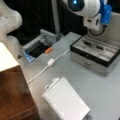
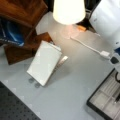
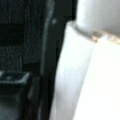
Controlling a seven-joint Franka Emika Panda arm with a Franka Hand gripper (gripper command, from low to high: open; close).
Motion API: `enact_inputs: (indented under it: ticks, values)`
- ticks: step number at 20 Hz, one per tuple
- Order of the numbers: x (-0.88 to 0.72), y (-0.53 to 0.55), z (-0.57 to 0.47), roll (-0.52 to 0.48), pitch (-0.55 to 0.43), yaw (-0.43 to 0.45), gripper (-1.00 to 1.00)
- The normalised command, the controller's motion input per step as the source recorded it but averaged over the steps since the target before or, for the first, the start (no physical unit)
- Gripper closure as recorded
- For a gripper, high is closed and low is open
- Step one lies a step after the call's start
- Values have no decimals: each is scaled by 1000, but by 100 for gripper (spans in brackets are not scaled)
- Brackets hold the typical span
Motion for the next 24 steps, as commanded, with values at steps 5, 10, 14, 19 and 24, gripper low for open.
enact_inputs:
  ticks: [5,10,14,19,24]
  values:
    - [123,294,55,-38,39,-59,-100]
    - [123,201,100,-21,66,-65,-100]
    - [119,169,87,-22,75,-70,-100]
    - [100,155,89,-27,84,-70,-100]
    - [95,62,132,-37,103,-59,-100]
